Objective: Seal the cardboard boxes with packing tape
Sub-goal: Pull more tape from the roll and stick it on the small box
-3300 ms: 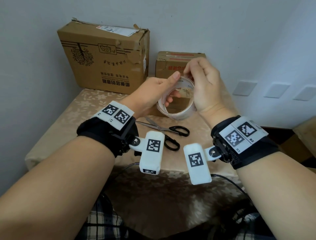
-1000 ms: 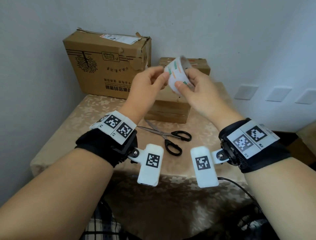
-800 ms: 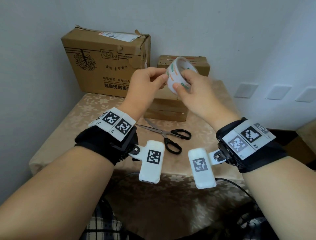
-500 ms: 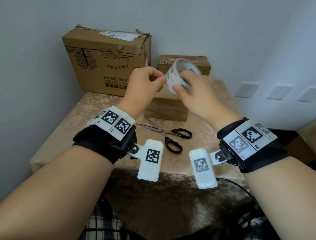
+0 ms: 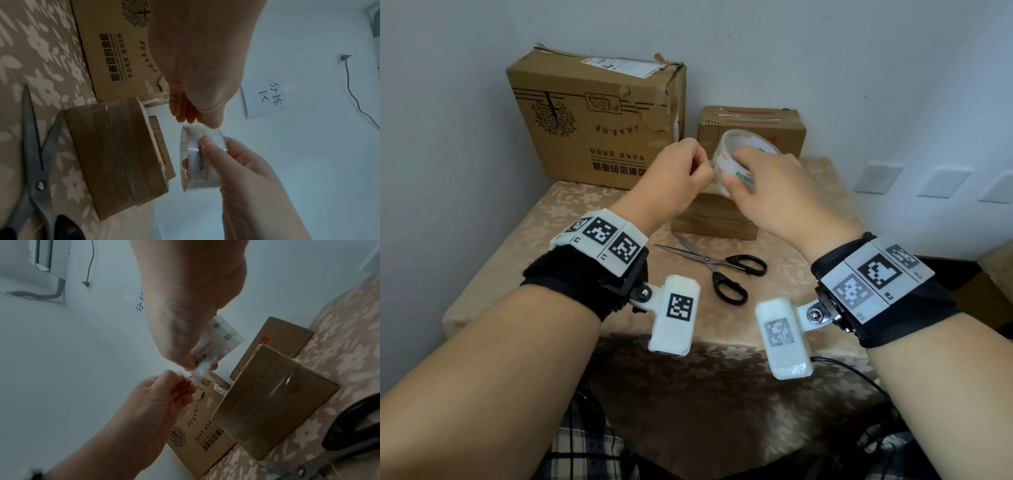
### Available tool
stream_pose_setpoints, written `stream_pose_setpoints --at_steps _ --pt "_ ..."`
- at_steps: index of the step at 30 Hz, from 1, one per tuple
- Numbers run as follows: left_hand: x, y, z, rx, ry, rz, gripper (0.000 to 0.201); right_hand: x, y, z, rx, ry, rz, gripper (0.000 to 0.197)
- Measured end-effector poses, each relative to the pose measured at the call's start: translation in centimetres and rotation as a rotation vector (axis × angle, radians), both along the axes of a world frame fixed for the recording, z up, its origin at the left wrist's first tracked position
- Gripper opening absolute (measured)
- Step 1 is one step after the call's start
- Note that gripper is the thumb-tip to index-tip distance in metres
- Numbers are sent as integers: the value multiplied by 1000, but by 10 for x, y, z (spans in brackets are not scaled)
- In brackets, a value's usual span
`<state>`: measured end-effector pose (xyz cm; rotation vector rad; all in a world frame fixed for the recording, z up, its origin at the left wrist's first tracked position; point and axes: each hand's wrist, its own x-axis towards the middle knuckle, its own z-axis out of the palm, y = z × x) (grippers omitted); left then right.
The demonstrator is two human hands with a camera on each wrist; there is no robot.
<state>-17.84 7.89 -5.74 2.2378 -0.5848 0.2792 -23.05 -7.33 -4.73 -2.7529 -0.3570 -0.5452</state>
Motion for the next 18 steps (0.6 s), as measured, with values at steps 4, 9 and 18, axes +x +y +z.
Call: stream_pose_setpoints --at_steps 4,9,18 --pt "-1 -1 -3 -35 -10 -14 8 2 -1 1 -10 19 -37 23" --pt "-4 -2 -1 -477 272 -62 15 7 -9 -3 29 66 -22 12" --pt "-2 3 2 -455 331 -59 9 2 -11 1 52 155 33 6"
